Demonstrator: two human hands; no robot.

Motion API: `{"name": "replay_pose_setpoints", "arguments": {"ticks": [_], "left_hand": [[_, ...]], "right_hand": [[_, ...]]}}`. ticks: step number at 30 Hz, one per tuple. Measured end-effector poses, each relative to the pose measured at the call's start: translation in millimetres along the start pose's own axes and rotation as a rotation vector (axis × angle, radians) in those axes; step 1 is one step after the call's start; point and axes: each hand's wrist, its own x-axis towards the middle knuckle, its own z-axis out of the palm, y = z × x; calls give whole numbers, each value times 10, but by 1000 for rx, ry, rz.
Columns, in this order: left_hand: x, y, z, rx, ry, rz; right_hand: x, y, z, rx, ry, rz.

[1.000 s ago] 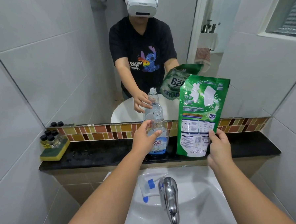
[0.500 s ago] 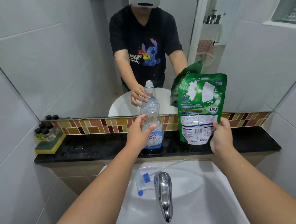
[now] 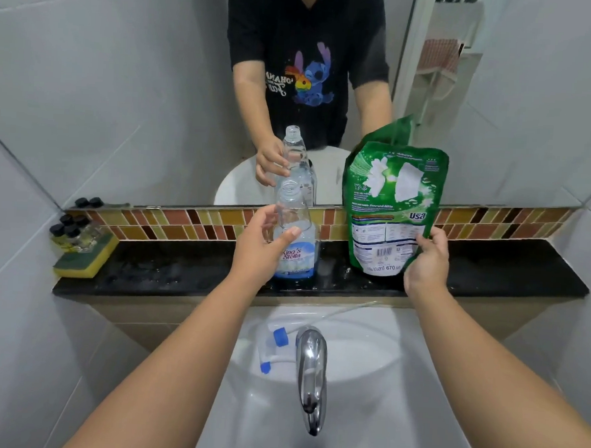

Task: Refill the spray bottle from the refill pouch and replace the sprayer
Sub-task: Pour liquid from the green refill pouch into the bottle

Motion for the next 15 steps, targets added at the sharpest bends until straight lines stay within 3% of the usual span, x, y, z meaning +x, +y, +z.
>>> {"name": "replay_pose_setpoints", "arguments": {"ticks": [9,15], "left_hand": [[21,-28,-2,-25,0,-14],[-64,-37,-64,110,9,29]], "right_hand": [[101,47,-116,-152,-13,33],[79,-93,-145,-250,-45,31]]}}
